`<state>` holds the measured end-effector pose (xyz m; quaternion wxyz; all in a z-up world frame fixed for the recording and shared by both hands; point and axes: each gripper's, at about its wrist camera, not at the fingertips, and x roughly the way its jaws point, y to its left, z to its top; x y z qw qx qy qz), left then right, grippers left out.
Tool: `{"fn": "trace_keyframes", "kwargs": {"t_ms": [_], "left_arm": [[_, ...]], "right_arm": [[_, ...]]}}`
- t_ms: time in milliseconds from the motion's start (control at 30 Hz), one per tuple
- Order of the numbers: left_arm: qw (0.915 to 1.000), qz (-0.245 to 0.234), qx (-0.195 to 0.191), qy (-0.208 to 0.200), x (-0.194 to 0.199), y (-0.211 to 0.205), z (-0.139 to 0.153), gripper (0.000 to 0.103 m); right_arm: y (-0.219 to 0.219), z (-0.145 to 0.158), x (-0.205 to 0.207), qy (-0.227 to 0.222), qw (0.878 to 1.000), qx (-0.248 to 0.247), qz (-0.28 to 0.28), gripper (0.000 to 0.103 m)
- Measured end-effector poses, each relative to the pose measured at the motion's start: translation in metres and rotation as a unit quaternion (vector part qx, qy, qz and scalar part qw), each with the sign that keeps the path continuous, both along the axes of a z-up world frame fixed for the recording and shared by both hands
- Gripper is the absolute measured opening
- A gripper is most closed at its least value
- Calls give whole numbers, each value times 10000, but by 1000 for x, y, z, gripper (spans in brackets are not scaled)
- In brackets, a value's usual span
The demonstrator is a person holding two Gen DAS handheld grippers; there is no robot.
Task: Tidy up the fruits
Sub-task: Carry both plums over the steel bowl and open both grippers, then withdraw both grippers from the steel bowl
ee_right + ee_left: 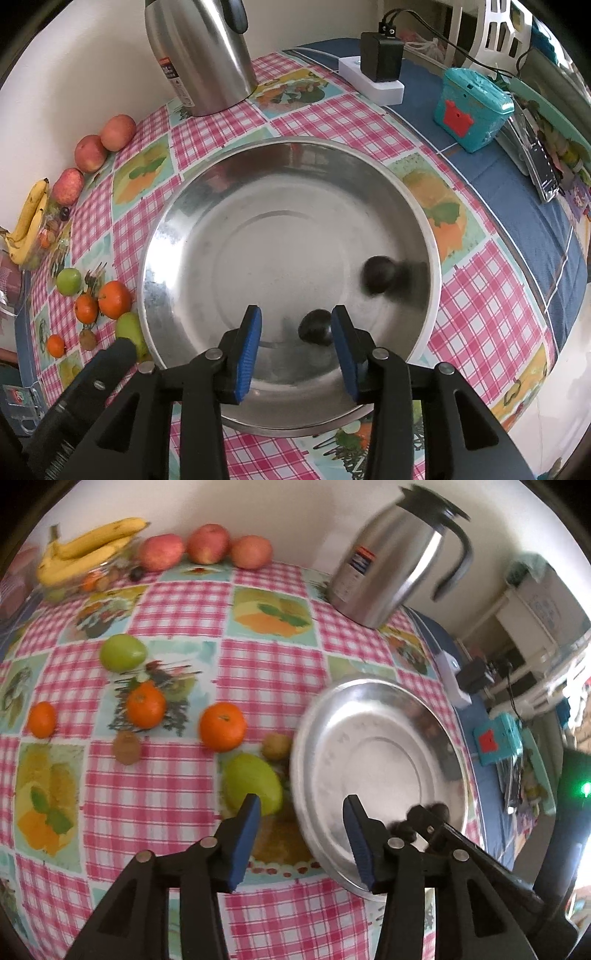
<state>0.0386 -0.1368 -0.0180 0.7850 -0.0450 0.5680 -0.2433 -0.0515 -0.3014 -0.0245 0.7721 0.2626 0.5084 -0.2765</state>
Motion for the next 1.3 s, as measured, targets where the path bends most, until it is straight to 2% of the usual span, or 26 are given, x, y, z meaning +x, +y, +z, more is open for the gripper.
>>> {"fn": "trace_keyframes", "kwargs": {"t_ms": [67, 167, 333, 467, 633, 867, 900, 967, 1033, 1100, 1167, 1233, 1300], "left_arm": [[9998, 209, 12, 20, 5, 10, 0, 52], [9979, 600, 261, 10, 13, 29, 0, 52], [9877, 1427, 637, -79, 28, 72, 3, 52], [9796, 1821, 830, -170, 32, 100, 6, 52], [9719, 2134, 955, -259, 32, 120, 11, 52], [9717, 2161, 909, -281, 33, 123, 14, 57], [9719, 2158, 897, -267, 33, 122, 15, 58], [9727, 2139, 870, -232, 33, 121, 14, 67], [9728, 2139, 862, -218, 33, 120, 13, 80], [9723, 2121, 951, -262, 34, 118, 12, 85], [9711, 2111, 1065, -323, 34, 117, 11, 97], [9700, 2116, 1129, -396, 34, 116, 10, 103], [9690, 2135, 1158, -457, 34, 117, 10, 103]], "right_arm": [[1, 0, 1, 2, 10000, -21, 33, 40], [4, 1, 3, 8, 9999, -57, 124, 40], [15, 1, 10, 36, 9993, -100, 357, 40], [31, 4, 17, 19, 9976, -185, 660, 40], [52, 9, 24, -65, 9942, -262, 1038, 40], [69, 15, 32, -163, 9896, -375, 1382, 41], [69, 13, 32, -136, 9894, -372, 1399, 43], [69, 10, 33, -70, 9895, -367, 1396, 64], [69, 8, 33, -21, 9893, -411, 1402, 68], [69, 6, 33, -59, 9891, -375, 1426, 69], [69, 6, 33, -89, 9888, -351, 1450, 92], [70, 7, 33, -123, 9878, -386, 1502, 99], [71, 8, 33, -201, 9876, -354, 1517, 100]]}}
